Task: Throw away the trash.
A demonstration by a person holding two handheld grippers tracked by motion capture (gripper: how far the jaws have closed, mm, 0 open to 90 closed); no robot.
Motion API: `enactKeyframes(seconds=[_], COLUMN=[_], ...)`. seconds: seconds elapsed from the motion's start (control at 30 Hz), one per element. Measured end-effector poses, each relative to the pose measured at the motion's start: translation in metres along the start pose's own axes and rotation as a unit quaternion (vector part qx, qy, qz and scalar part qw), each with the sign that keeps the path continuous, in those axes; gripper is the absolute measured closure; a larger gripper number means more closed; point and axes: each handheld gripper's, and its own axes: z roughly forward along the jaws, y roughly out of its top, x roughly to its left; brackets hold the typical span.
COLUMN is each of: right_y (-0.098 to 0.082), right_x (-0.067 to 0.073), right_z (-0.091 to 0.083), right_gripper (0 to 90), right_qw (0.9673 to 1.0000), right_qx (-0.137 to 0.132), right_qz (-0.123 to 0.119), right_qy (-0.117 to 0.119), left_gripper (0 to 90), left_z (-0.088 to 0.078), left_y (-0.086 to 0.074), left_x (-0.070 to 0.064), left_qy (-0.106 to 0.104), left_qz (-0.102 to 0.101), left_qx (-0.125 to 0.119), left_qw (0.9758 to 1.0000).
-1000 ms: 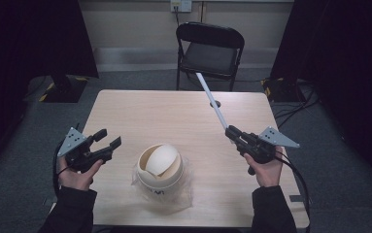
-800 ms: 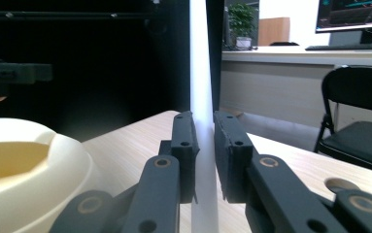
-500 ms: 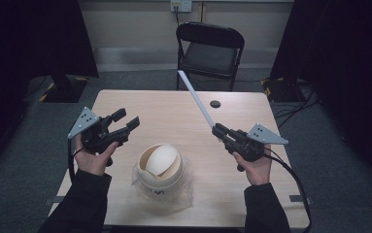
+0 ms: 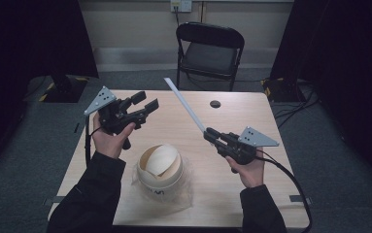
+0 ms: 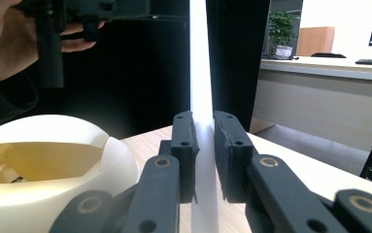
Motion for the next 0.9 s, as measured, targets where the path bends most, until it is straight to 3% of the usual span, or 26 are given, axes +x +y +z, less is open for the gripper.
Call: enactKeyframes(seconds=[0.27,0.43,0.6,0.7,0.87,0.9], right_y=[-0.001,-0.001,-0.001,-0.002,-0.004,-0.005], right_x=[0.002,0.003,0.006,0.007,0.007,0.007], right_z=[0.002,0.002,0.004,0.006,0.007,0.008], right_gripper=[80.0,80.0,80.0,80.0,79.9,79.9], right_qw=[0.9999,0.9997,0.9995,0.9993,0.9993,0.9992], right_qx=[-0.005,-0.012,-0.006,-0.005,0.001,0.003], right_qz=[-0.003,-0.002,-0.006,-0.006,-0.007,-0.007], right_qy=[0.012,0.021,0.031,0.037,0.038,0.038], left_gripper=[40.6,42.7,51.9,61.6,70.1,71.3], left_z=[0.026,0.031,0.032,0.033,0.034,0.035], left_y=[0.001,0.002,0.002,0.002,0.002,0.002], left_x=[-0.009,-0.011,-0.013,-0.012,-0.013,-0.012], left_qy=[-0.026,-0.037,-0.048,-0.058,-0.074,-0.087], left_qz=[-0.016,-0.012,-0.015,-0.028,-0.046,-0.063], left_qx=[0.005,0.012,0.010,0.016,0.014,0.012], left_qw=[0.9995,0.9992,0.9987,0.9978,0.9961,0.9942])
